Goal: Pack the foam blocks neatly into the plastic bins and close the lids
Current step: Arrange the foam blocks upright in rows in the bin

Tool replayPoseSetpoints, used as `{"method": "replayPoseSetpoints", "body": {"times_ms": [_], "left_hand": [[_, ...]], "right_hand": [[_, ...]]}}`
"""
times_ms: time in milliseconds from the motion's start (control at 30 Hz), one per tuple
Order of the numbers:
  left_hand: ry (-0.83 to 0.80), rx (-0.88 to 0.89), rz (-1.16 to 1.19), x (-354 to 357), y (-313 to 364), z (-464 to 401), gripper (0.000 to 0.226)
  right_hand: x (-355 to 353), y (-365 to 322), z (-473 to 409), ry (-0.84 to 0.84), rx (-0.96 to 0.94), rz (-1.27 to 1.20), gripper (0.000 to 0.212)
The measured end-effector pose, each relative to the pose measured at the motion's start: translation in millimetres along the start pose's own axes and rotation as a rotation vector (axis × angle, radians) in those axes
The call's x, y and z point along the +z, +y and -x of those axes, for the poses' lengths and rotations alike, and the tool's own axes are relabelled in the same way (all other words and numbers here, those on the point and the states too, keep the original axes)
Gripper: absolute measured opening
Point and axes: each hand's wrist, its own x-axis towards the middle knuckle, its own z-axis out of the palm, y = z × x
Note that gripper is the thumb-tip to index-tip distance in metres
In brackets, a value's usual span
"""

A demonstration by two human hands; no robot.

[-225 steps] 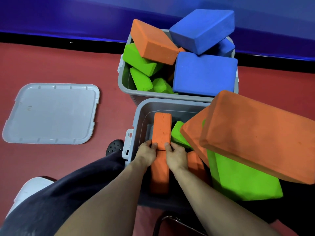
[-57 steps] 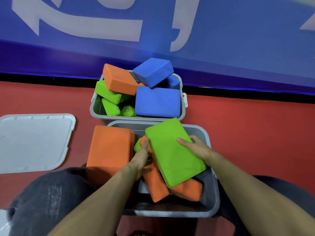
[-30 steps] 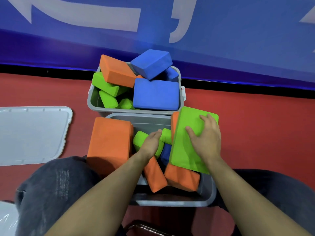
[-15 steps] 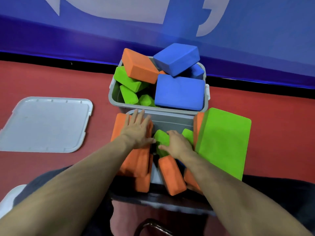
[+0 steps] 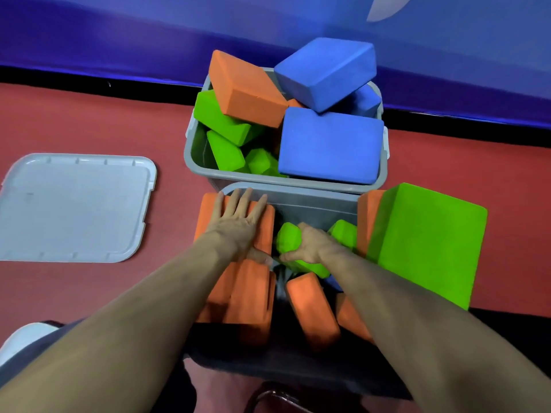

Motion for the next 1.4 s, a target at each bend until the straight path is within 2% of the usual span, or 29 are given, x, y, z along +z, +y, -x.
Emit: {"method": "replayPoseSetpoints", "body": {"times_ms": [167,467,733,933,1167,1400], "left_hand": [[0.028,0.016,-0.009,2,-3,1,0.147],[0.044,0.021,0.018,1,-4,6,0.144],[0.037,0.024,0.011,1,-4,6,0.144],[0.019,0.042,0.032,-2,-6,5,0.143],[0.021,0.045,0.055,-2,-8,5,0.142],[0.055,0.048,0.075,-4,-7,8,0.143]], "right_hand": [[-7,2,0,0.088,0.013,0.045,0.094],[-21,0,7,0.276,0.194,-0.364,0.082],[14,-13,2,0.309,0.314,-0.560,0.078],[31,-15,-19,0.236,0.278,-0.663,0.056],[34,-8,-24,0.228,0.239,-0.712,0.054],[61,3,21,0.264,0.234,-0.827,0.074]]}}
